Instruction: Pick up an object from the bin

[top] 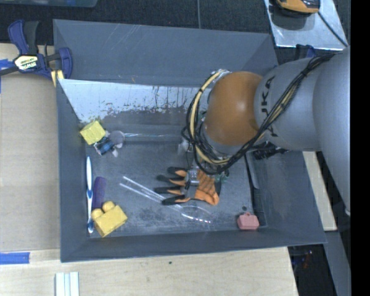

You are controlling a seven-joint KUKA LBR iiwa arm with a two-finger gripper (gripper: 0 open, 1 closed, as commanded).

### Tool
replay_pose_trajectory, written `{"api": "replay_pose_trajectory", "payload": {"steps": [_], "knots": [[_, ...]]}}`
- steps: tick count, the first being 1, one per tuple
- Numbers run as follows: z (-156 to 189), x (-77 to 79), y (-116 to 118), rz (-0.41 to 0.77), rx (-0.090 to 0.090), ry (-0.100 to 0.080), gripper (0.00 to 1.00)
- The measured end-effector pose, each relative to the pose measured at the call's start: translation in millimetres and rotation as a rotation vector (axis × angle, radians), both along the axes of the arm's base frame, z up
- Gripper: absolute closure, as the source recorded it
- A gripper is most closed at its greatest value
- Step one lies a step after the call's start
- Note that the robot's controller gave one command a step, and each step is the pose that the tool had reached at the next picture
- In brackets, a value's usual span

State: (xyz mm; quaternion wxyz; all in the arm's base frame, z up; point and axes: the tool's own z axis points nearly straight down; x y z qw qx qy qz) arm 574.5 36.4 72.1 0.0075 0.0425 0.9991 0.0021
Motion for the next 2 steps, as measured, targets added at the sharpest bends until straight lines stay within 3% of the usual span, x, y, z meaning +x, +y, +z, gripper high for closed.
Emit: {"api": "replay_pose_trajectory", "payload": {"steps": [1,2], "knots": [[0,31.4,-12,0.119,-0.006,0.004,0.00],[-2,18.7,-6,0.071,-0.002,0.000,0.00]]}}
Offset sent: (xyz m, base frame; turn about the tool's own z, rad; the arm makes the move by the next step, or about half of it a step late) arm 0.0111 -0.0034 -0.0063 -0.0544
